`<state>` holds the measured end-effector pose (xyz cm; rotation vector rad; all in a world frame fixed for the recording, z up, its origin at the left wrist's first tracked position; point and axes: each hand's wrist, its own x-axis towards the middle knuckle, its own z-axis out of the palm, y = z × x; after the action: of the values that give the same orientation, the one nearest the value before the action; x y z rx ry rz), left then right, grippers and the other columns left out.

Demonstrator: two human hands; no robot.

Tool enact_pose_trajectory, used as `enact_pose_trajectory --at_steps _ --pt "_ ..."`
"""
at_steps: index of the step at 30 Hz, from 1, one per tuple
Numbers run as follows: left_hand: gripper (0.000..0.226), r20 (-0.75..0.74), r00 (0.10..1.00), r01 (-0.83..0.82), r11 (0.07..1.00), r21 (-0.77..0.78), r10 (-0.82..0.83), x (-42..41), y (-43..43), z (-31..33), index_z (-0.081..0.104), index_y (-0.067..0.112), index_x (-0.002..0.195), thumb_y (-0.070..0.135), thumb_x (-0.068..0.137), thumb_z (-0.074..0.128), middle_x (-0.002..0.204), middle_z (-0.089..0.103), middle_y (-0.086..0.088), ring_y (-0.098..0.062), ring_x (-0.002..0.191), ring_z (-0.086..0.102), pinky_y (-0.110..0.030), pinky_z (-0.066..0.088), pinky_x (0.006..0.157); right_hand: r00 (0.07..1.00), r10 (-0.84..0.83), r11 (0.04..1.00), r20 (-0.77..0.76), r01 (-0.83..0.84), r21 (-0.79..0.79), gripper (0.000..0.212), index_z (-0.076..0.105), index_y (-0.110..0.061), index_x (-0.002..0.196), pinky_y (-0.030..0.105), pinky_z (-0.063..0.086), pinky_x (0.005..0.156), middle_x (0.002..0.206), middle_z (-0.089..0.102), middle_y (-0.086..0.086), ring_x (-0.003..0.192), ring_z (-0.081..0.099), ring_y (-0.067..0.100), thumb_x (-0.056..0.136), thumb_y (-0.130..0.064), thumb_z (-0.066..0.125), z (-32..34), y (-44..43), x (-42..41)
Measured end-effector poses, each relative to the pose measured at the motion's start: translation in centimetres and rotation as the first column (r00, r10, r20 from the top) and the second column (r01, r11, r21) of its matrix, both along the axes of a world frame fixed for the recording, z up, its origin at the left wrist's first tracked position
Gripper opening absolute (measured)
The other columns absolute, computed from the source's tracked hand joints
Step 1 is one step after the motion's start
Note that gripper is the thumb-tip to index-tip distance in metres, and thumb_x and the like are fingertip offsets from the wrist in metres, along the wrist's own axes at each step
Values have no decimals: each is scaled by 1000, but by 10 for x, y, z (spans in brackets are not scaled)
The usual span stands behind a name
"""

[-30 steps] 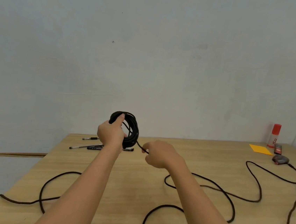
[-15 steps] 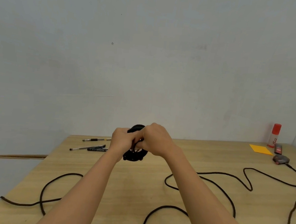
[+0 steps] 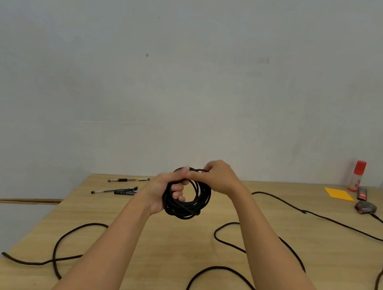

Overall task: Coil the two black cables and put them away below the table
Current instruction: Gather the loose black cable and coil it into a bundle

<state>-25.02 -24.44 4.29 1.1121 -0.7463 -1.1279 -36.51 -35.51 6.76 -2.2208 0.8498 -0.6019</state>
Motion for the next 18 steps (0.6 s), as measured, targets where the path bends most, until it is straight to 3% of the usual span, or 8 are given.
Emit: enact_pose_trajectory --at_steps 3,6,10,12,15,18 --pt "16 75 997 8 1000 -5 -7 -2 1 -4 56 9 67 4 80 64 42 28 6 -7 33 29 -18 36 38 993 110 983 44 -115 146 57 53 -5 72 27 34 59 63 42 0 58 40 13 73 -61 68 -8 -4 -5" --pt "18 19 1000 -17 999 -36 18 -3 -1 -6 52 3 76 14 90 55 41 25 6 -6 33 28 -18 34 37 974 132 948 183 -178 263 71 63 6 100 25 50 64 75 58 7 67 56 14 78 -62 61 -11 -3 -8" --pt "31 8 998 -58 993 -100 59 -5 -6 -5 53 2 78 28 95 49 44 31 5 -8 35 32 -19 36 39 947 188 811 260 -299 502 56 68 -4 98 35 55 75 92 71 14 81 68 23 80 -57 62 -12 2 -9" --pt "32 35 995 -88 992 -92 91 -5 -10 -4 53 3 78 30 95 48 48 33 4 -8 39 33 -19 37 41 943 95 765 319 -275 583 50 66 -7 93 34 54 71 75 65 8 67 65 23 82 -56 62 -11 5 -7" --pt "27 36 990 -136 988 -76 139 -10 -14 -2 57 3 82 27 93 53 51 35 4 -7 41 34 -20 38 44 907 -193 762 375 -102 640 54 61 -5 85 27 44 52 57 50 3 45 46 17 83 -59 59 -10 13 2" --pt "17 47 973 -222 972 -80 226 -18 -18 -1 59 8 84 23 86 65 59 45 1 -9 49 43 -22 42 54 748 -479 728 461 45 684 49 59 -2 74 27 36 45 56 50 5 43 38 17 91 -48 54 -14 19 14"
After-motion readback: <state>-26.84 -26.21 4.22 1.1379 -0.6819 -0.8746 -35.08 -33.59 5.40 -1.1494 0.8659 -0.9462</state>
